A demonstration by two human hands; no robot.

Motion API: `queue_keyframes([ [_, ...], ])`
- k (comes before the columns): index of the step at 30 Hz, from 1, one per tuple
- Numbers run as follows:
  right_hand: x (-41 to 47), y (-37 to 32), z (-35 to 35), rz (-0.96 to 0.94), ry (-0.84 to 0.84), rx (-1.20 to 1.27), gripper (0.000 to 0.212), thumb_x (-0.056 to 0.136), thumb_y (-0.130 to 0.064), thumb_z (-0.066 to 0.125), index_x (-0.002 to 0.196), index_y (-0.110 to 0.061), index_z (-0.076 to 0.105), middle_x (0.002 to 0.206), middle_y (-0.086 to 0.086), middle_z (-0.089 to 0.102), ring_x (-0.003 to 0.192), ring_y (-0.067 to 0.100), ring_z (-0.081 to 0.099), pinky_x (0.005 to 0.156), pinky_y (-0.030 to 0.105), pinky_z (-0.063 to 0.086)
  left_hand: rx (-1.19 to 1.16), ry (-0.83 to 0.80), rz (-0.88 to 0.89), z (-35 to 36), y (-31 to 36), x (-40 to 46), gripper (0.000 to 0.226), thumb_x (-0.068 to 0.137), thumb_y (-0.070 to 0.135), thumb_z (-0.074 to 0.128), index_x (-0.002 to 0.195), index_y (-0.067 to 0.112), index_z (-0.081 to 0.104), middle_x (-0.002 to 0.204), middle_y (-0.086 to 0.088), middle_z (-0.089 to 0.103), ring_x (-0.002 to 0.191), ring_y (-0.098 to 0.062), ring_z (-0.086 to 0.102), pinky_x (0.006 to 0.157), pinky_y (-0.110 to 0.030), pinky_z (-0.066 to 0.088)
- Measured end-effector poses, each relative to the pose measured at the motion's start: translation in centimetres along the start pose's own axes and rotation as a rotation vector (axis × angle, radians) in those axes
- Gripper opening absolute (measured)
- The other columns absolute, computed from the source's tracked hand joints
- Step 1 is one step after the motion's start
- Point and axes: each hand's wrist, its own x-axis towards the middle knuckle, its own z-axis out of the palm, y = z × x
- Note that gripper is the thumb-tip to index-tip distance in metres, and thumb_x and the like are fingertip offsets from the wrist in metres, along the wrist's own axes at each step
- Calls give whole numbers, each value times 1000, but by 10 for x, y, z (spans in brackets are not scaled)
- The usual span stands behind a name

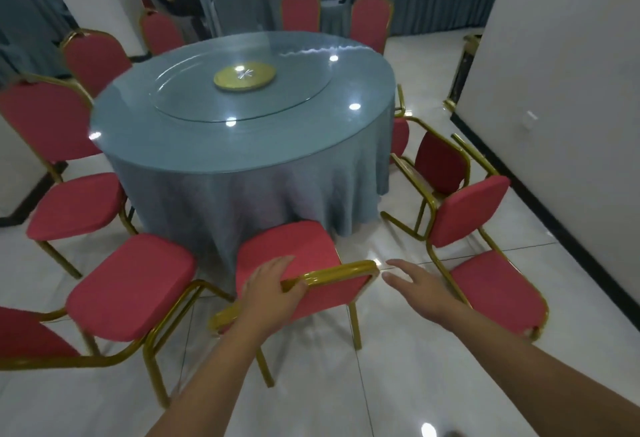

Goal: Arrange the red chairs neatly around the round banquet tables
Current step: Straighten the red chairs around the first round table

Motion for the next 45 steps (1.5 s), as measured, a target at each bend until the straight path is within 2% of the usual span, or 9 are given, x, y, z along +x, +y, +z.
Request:
queue_keyframes([
  [3, -16, 51, -37, 3, 49, 50, 54, 95, -50, 56, 144, -30, 46, 153, -5, 40, 140, 14, 35, 113, 34, 31, -33, -56, 205, 48, 52, 4, 55, 87, 47, 57, 140, 36, 49, 146, 13, 46, 139, -13, 36, 116, -45, 30],
  [5, -25, 89, -70, 30, 94, 29, 55, 94, -52, 56, 144, -31, 46, 152, -8, 40, 139, 12, 36, 111, 31, 30, -71, -166, 237, 89, 88, 9, 50, 88, 45, 60, 137, 40, 50, 144, 17, 45, 138, -10, 35, 116, -45, 32],
  [9, -45, 170, -145, 102, 176, -76, 81, 78, -84, 43, 143, -37, 44, 151, -10, 43, 139, 12, 38, 115, 38, 31, -20, -424, 166, 177, 162, 20, 66, 91, 46, 60, 150, 42, 31, 160, 14, 20, 149, -15, 12, 122, -45, 17],
  [12, -47, 231, -202, 188, 204, -200, 69, 91, -66, 47, 149, -31, 37, 156, -5, 36, 144, 17, 31, 117, 38, 25, 48, -527, 144, 237, 207, 39, 74, 89, 52, 59, 153, 43, 22, 163, 10, 13, 151, -18, 8, 123, -44, 14],
  [16, -46, 295, -269, 270, 234, -262, 68, 93, -65, 44, 151, -31, 34, 157, -4, 34, 144, 19, 30, 115, 39, 28, 98, -574, 146, 302, 266, 61, 73, 92, 52, 58, 154, 41, 21, 164, 8, 15, 150, -19, 11, 122, -41, 15],
  [20, -33, 333, -324, 281, 246, -243, 81, 83, -81, 34, 149, -33, 37, 154, -7, 39, 140, 17, 37, 112, 46, 34, 98, -623, 155, 344, 314, 82, 75, 93, 48, 60, 155, 35, 20, 162, 7, 19, 149, -17, 16, 122, -38, 18],
  [30, 61, 374, -436, 318, 269, -257, 63, 93, -61, 50, 149, -35, 35, 146, -7, 46, 133, 17, 42, 109, 45, 35, 31, -740, 79, 441, 405, 190, 89, 88, 45, 67, 157, 24, 14, 160, 3, 22, 147, -18, 21, 119, -36, 22],
  [37, 138, 392, -518, 397, 205, -307, 66, 93, -63, 46, 151, -33, 31, 155, -5, 36, 143, 18, 32, 114, 46, 28, 13, -751, -23, 485, 464, 276, 83, 89, 43, 66, 156, 25, 20, 160, -1, 27, 146, -22, 25, 118, -41, 27],
  [45, 216, 441, -594, 308, 77, -329, 67, 93, -64, 45, 151, -35, 29, 158, -4, 32, 145, 19, 28, 115, 48, 26, 93, -655, -133, 520, 511, 334, 82, 85, 48, 66, 154, 23, 29, 158, -3, 32, 144, -25, 32, 115, -42, 31],
])
